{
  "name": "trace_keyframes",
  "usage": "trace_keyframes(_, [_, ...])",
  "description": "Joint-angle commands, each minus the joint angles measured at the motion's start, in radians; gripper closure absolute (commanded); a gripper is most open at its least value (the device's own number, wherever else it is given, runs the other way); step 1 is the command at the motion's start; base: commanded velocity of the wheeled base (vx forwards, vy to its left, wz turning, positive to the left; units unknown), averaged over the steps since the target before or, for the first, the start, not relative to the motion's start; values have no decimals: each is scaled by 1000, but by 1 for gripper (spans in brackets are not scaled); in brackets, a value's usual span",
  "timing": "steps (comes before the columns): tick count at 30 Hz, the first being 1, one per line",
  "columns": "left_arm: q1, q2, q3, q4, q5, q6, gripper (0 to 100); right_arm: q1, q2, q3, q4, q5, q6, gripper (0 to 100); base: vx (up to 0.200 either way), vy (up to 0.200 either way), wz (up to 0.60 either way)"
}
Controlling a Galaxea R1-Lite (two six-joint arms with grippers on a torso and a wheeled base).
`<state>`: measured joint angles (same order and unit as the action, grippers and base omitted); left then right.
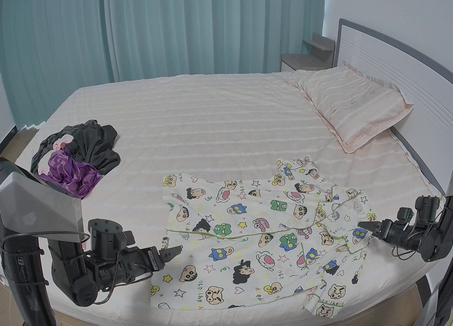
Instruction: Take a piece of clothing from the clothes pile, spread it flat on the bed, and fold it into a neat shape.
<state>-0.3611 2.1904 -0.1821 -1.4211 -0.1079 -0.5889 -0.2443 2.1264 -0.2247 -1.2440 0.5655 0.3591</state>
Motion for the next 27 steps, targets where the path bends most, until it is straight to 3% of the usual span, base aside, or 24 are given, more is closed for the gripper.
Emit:
trace_keyframes(1, [48,77,3,-4,-119,9,0,0,0,2,0,1,0,0,0,0,0])
trace_keyframes(8, [88,183,7,-67,-127,159,0,0,1,2,0,2,0,0,0,0,0])
trace_keyframes(25, [71,164,4,-150,-138,75,0,0,3,1,0,1,0,0,0,0,0])
trace_keyframes(26, [71,160,7,-150,-138,75,100,0,3,1,0,2,0,0,0,0,0])
trace_keyframes(27, [68,155,9,-150,-138,75,100,0,3,1,0,1,0,0,0,0,0])
